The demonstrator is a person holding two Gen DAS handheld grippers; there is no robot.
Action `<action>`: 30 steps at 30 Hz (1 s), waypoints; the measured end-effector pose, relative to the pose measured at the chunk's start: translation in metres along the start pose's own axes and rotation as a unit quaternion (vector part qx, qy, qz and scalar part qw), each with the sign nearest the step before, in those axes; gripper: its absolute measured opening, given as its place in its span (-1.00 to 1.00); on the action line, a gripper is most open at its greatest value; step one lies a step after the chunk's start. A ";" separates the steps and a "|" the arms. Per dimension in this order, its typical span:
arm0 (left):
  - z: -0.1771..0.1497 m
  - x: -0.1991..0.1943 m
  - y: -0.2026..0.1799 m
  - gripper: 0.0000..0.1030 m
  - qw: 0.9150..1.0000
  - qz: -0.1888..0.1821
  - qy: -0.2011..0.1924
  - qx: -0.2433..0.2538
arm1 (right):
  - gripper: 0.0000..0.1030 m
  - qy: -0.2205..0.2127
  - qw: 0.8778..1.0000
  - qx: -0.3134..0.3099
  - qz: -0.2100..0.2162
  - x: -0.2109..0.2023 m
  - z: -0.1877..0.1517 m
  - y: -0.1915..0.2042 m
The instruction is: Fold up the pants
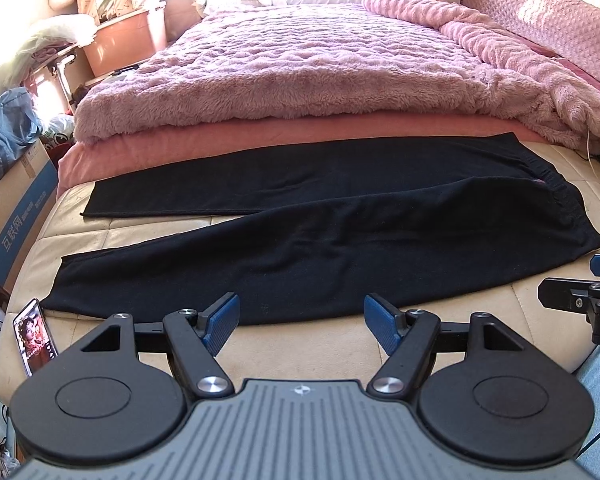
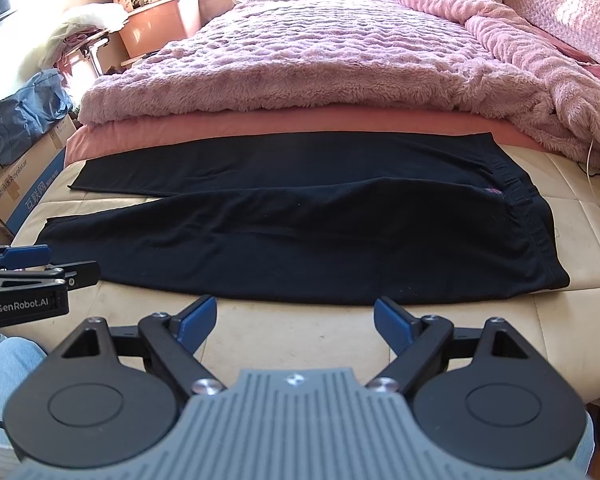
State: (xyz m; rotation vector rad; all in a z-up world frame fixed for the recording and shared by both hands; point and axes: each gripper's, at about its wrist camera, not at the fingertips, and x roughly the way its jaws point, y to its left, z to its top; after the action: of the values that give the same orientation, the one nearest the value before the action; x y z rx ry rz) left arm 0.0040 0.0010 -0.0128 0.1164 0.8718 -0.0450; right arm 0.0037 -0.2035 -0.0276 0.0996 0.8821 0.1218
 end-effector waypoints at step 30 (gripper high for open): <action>0.002 -0.003 0.005 0.62 1.000 0.007 0.013 -0.014 | 0.59 0.000 1.000 0.000 -0.001 0.000 0.000 0.000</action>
State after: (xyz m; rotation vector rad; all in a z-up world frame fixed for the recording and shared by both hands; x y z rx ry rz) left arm 0.0039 0.0057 -0.0084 0.0972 0.8968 -0.0190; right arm 0.0038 -0.2033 -0.0271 0.0991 0.8814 0.1206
